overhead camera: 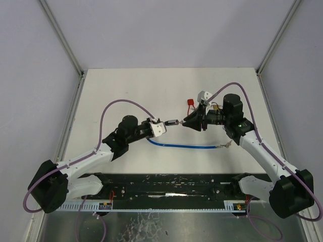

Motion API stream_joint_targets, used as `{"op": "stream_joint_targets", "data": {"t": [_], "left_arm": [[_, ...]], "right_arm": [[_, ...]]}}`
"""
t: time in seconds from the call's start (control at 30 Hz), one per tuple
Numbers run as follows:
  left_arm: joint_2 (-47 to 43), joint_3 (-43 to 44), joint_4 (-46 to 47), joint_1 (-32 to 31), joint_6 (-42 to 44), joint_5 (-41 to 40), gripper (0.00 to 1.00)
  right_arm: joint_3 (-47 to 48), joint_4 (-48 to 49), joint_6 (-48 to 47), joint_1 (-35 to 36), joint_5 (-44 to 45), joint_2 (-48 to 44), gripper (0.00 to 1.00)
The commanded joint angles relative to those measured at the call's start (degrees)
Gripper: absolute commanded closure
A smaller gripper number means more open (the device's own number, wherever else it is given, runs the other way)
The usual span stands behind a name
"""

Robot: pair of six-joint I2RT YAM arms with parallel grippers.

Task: Lock with the key
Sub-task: Lock the lock.

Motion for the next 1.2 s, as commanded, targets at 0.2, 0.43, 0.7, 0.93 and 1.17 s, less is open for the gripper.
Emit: {"op": "stream_joint_targets", "data": {"t": [0.2, 0.43, 0.7, 0.93, 1.17], "left_arm": [[-1.83, -0.09, 4.44, 0.83, -3.45, 1.64, 1.0], [-4.58, -1.83, 7.11, 1.29, -5.49, 1.36, 1.0], [-3.77, -2.08, 7.97, 1.47, -5.19, 1.2, 1.0], [-5.39, -2.79, 8.31, 1.97, -4.88, 1.91, 1.0], [-4.44, -2.43, 8.35, 2.04, -5.0, 2.74, 1.0]], "right_arm": [[-2.49, 2.62, -2.19, -5.64, -7.53, -9.67, 0.36], [-8.52, -6.2, -24.21, -8.37, -6.14, -21.14, 0.01], [-1.78, -27.32, -47.32, -9.94, 7.14, -15.16, 0.02], [2.24, -35.09, -72.63, -19.77, 14.71, -2.95, 0.13], [2.1, -39.15, -94.62, -19.87, 17.66, 8.24, 0.28]]}}
